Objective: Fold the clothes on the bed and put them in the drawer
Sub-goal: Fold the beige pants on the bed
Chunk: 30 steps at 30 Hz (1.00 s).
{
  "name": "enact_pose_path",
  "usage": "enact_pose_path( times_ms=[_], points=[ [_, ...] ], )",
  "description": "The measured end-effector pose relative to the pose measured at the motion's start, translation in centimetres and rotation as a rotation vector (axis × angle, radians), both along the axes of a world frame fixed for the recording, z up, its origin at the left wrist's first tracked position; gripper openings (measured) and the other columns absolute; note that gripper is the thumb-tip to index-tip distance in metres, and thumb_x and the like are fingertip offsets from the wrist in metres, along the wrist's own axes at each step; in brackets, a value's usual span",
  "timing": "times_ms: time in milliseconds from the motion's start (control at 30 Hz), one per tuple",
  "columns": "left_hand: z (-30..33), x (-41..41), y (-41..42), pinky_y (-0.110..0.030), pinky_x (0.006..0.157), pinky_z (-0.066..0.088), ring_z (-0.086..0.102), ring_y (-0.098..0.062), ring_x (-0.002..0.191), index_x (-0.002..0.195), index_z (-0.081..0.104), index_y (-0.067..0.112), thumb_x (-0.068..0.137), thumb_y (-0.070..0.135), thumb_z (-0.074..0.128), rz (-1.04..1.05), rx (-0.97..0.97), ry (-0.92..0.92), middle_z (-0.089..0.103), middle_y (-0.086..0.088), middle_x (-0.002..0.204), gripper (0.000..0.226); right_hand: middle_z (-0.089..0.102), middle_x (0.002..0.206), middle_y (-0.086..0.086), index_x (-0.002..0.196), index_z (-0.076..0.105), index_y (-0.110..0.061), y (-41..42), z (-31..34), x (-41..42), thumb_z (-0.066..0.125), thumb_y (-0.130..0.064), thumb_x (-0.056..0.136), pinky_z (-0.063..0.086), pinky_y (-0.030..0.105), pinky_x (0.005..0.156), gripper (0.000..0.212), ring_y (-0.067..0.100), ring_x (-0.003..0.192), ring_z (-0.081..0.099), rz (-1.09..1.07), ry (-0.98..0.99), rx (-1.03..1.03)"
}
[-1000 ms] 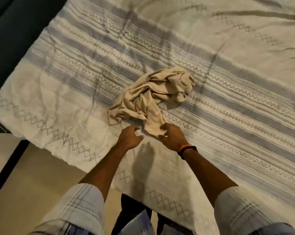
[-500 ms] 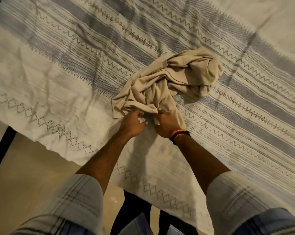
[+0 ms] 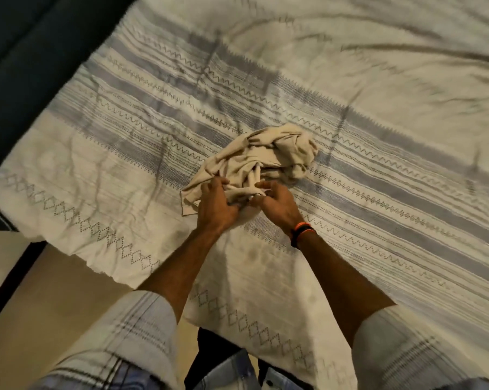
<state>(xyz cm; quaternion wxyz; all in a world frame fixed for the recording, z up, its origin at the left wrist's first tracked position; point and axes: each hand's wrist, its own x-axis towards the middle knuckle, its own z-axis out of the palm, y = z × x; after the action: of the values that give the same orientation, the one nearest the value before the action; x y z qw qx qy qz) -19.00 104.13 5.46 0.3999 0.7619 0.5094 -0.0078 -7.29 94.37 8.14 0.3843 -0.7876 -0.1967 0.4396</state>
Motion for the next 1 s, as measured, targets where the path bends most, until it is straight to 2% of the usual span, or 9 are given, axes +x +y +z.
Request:
enact_pose_path(
  times_ms=[133, 267, 333, 433, 533, 633, 733, 867, 1000],
  points=[
    [3.5, -0.1, -3.4, -0.041, 0.087, 0.055, 0.062, -0.024, 0.103, 0.107, 0.063, 0.025, 0.071, 0.023, 0.077, -0.049, 0.096, -0.083, 0.064, -0.007, 0.113, 0.038, 0.067, 0.069, -0.004, 0.067, 0.072, -0.018, -3.4, 4.3, -0.3, 0.065, -0.041, 0.072, 0.047, 0.035, 0.069, 0.025, 0.015, 0.07, 0.059, 0.018, -0.037, 0.099],
    [7.4, -0.3, -7.9, -0.027, 0.088, 0.048, 0.06, -0.023, 0.105, 0.116, 0.065, 0.02, 0.076, 0.018, 0.078, -0.093, 0.174, -0.135, 0.063, -0.006, 0.115, 0.043, 0.075, 0.084, 0.004, 0.081, 0.075, -0.016, -7.0, 7.9, -0.5, 0.064, -0.019, 0.091, 0.055, 0.041, 0.081, 0.015, 0.02, 0.083, 0.07, 0.046, -0.044, 0.261],
    [9.4, -0.7, -9.8, -0.03, 0.087, 0.046, 0.059, -0.027, 0.105, 0.12, 0.065, 0.018, 0.078, 0.013, 0.073, -0.102, 0.222, -0.14, 0.063, -0.01, 0.114, 0.043, 0.075, 0.086, 0.008, 0.085, 0.075, -0.01, -9.0, 9.9, -0.3, 0.065, -0.019, 0.092, 0.056, 0.039, 0.084, 0.015, 0.021, 0.085, 0.071, 0.083, -0.047, 0.332],
    [12.3, -1.4, -12.5, -0.033, 0.082, 0.049, 0.06, -0.029, 0.096, 0.105, 0.067, 0.022, 0.076, 0.021, 0.07, -0.098, 0.286, -0.144, 0.066, -0.007, 0.102, 0.029, 0.072, 0.084, 0.017, 0.083, 0.073, -0.004, -12.2, 12.8, -0.2, 0.066, -0.017, 0.091, 0.054, 0.044, 0.083, 0.017, 0.029, 0.083, 0.069, 0.108, -0.067, 0.442],
    [13.6, -1.9, -14.3, -0.038, 0.073, 0.053, 0.062, -0.024, 0.085, 0.089, 0.066, 0.023, 0.074, 0.033, 0.068, -0.104, 0.318, -0.163, 0.069, 0.0, 0.089, 0.019, 0.069, 0.079, 0.005, 0.078, 0.073, -0.014, -14.5, 15.2, -0.1, 0.066, -0.013, 0.089, 0.051, 0.032, 0.076, 0.012, 0.019, 0.08, 0.064, 0.053, -0.042, 0.546],
    [15.9, -2.8, -16.8, -0.03, 0.07, 0.048, 0.06, -0.018, 0.082, 0.092, 0.06, 0.018, 0.087, 0.019, 0.067, -0.098, 0.31, -0.203, 0.064, 0.003, 0.088, 0.009, 0.072, 0.086, 0.003, 0.087, 0.075, -0.01, -17.2, 17.9, -0.4, 0.065, -0.015, 0.088, 0.05, 0.027, 0.078, 0.011, 0.013, 0.085, 0.065, -0.027, -0.102, 0.625],
    [18.0, -3.1, -18.2, -0.029, 0.071, 0.043, 0.058, -0.022, 0.086, 0.106, 0.056, 0.01, 0.095, 0.011, 0.054, -0.052, 0.263, -0.287, 0.061, -0.004, 0.093, 0.011, 0.07, 0.084, 0.001, 0.087, 0.074, -0.008, -19.5, 19.9, -0.7, 0.064, -0.012, 0.092, 0.048, 0.024, 0.076, 0.012, 0.009, 0.081, 0.062, -0.091, -0.165, 0.643],
    [21.4, -3.0, -19.5, -0.027, 0.058, 0.033, 0.053, -0.021, 0.078, 0.094, 0.05, 0.012, 0.102, 0.027, 0.048, 0.003, 0.273, -0.516, 0.054, 0.002, 0.078, 0.017, 0.069, 0.081, -0.003, 0.084, 0.073, -0.016, -21.7, 21.4, -1.1, 0.073, -0.023, 0.087, 0.049, 0.03, 0.071, 0.007, 0.013, 0.079, 0.063, -0.112, -0.356, 0.514],
    [24.7, -3.2, -21.7, -0.027, 0.067, 0.04, 0.055, -0.015, 0.079, 0.095, 0.055, 0.014, 0.102, 0.024, 0.049, -0.09, 0.229, -0.734, 0.057, 0.005, 0.082, 0.014, 0.064, 0.087, -0.01, 0.103, 0.07, -0.026, -24.7, 22.5, -3.5, 0.083, -0.037, 0.072, 0.044, 0.019, 0.063, 0.035, 0.005, 0.077, 0.058, -0.026, -0.648, 0.255]
  ],
)
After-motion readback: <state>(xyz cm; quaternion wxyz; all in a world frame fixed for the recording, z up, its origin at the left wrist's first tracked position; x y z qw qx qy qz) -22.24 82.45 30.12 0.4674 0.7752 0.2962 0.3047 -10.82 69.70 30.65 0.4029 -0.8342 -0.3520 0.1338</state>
